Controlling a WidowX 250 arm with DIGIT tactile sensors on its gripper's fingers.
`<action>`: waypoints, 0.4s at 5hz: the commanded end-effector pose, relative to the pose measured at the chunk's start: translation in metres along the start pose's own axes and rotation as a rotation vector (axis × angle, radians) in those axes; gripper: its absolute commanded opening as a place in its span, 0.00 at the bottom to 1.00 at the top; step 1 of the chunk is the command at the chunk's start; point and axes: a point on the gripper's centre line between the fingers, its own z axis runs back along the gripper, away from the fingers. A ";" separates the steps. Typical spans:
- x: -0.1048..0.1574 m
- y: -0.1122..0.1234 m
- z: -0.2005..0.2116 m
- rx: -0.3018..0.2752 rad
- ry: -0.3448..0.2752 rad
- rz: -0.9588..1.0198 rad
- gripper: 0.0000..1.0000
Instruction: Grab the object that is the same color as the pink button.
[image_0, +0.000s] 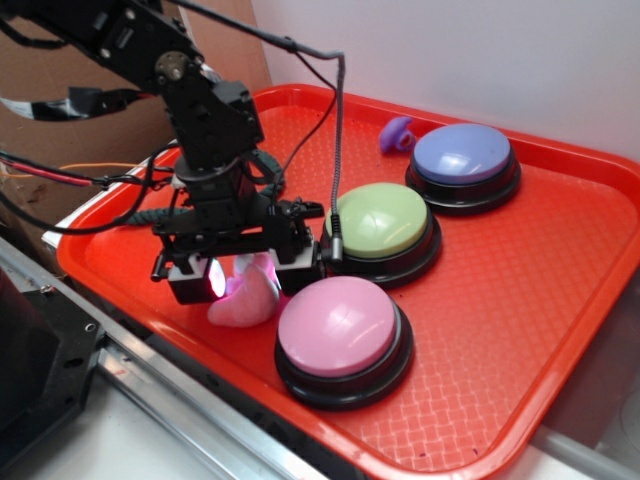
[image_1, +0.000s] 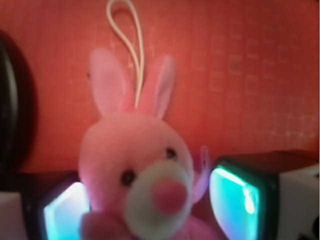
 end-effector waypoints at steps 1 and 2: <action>0.015 0.004 0.011 -0.037 -0.004 -0.059 0.00; 0.025 0.004 0.037 -0.023 -0.027 -0.231 0.00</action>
